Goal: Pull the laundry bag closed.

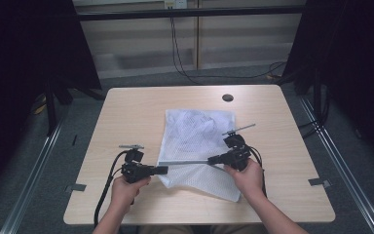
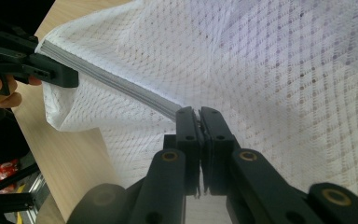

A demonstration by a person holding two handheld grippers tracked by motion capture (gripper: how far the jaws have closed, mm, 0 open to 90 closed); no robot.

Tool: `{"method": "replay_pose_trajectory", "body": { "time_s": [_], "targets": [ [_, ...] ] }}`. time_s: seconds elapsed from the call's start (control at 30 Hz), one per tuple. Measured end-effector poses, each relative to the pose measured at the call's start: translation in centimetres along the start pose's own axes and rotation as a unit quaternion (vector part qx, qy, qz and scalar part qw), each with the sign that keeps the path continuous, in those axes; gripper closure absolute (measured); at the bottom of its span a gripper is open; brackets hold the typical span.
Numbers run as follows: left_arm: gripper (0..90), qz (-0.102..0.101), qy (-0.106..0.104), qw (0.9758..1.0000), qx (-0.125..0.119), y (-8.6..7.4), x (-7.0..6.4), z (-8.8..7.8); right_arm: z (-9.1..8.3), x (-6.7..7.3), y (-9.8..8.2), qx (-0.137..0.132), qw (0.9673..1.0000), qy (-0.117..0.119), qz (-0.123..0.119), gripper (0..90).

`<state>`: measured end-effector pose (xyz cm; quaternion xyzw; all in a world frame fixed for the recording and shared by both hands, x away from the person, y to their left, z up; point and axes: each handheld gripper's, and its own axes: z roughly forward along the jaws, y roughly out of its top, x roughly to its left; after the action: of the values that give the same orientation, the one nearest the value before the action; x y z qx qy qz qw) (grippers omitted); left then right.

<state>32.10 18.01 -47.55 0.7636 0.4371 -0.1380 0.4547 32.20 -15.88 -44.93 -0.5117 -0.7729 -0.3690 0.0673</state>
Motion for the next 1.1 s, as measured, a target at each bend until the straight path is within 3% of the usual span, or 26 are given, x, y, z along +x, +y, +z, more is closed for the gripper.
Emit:
{"method": "replay_pose_trajectory", "body": {
  "time_s": [1.1],
  "targets": [
    [88.4, -0.003, 0.003, 1.0, -0.002, 0.0, 0.0, 0.1, -1.1, -1.2, -0.6, -0.005, 1.0, -0.006, 0.006, 86.7]
  ]
}}
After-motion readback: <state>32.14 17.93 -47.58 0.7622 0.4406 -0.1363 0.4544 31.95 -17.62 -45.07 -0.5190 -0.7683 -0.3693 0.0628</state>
